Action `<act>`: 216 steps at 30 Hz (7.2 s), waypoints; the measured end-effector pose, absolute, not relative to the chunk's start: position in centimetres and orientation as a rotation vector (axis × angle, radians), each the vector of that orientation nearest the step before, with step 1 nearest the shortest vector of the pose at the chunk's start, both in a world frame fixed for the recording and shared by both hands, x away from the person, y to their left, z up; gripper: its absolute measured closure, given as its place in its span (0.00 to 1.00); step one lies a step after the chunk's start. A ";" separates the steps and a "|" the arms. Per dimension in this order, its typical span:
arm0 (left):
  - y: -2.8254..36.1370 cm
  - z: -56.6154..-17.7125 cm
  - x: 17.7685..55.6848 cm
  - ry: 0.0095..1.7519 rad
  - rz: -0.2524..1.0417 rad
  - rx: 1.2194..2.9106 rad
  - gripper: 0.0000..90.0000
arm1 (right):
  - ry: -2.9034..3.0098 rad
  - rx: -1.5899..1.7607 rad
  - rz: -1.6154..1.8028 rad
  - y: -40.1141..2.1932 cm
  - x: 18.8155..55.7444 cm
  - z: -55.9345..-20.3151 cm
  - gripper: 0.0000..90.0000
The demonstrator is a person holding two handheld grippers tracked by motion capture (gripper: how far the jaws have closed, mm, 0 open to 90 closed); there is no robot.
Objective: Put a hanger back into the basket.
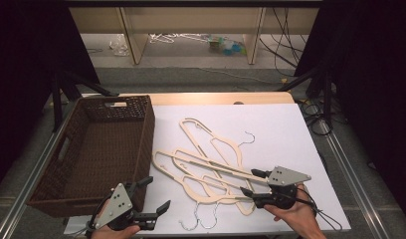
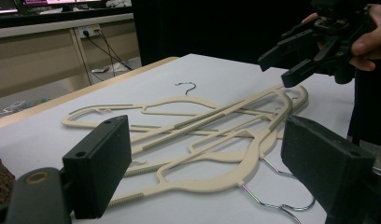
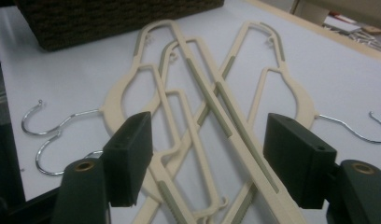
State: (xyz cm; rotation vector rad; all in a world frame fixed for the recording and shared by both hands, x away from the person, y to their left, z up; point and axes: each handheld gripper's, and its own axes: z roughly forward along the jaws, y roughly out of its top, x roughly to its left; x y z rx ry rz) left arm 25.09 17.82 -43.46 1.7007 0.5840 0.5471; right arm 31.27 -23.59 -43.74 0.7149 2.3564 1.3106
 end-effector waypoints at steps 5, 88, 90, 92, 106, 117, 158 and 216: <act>17.8 -43.5 25.0 0.588 0.543 1.699 0.18 | 2.477 0.684 1.242 -22.4 32.8 -44.4 0.47; 16.9 -44.0 25.2 0.556 0.555 1.776 0.19 | 2.971 0.392 0.697 -17.7 30.8 -46.6 0.88; 16.3 -44.2 25.3 0.535 0.551 1.805 0.20 | 2.985 0.401 0.714 -18.0 30.9 -46.3 0.88; 16.0 -44.4 25.4 0.536 0.542 1.821 0.21 | 2.990 0.397 0.727 -18.2 31.0 -46.0 0.88; 11.5 -47.4 27.7 0.353 0.546 2.127 0.31 | 3.023 0.357 0.738 -20.4 31.0 -43.0 0.88; 10.1 -48.4 28.3 0.232 0.598 2.230 0.33 | 3.023 0.339 0.758 -20.9 31.1 -41.9 0.88; 6.5 -47.3 28.6 -0.455 0.680 2.333 0.81 | 3.084 0.308 0.797 -22.4 32.0 -43.2 0.87; 9.6 -30.1 34.7 0.353 0.417 1.924 0.95 | 2.591 0.570 1.188 -24.2 30.2 -41.3 0.33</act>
